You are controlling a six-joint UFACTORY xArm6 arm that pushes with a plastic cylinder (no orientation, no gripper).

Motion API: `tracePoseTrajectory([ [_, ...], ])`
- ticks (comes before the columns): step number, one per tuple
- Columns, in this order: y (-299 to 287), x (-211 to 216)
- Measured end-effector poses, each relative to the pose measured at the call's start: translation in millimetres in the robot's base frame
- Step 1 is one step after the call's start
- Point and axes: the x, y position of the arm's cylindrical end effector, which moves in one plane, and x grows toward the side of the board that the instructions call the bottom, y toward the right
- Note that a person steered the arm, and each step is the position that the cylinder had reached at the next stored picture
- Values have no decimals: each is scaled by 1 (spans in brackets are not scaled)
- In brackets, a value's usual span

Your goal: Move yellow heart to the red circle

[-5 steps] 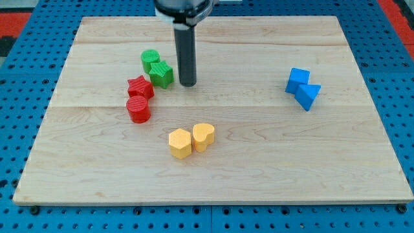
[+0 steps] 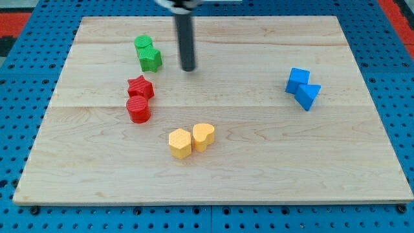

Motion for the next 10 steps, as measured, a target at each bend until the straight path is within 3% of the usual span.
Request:
tracePoseTrajectory([
  [1, 50, 97],
  [2, 57, 173],
  [4, -3, 140],
  [6, -72, 144],
  [7, -8, 140],
  [8, -16, 160],
  [9, -67, 177],
  [10, -67, 176],
])
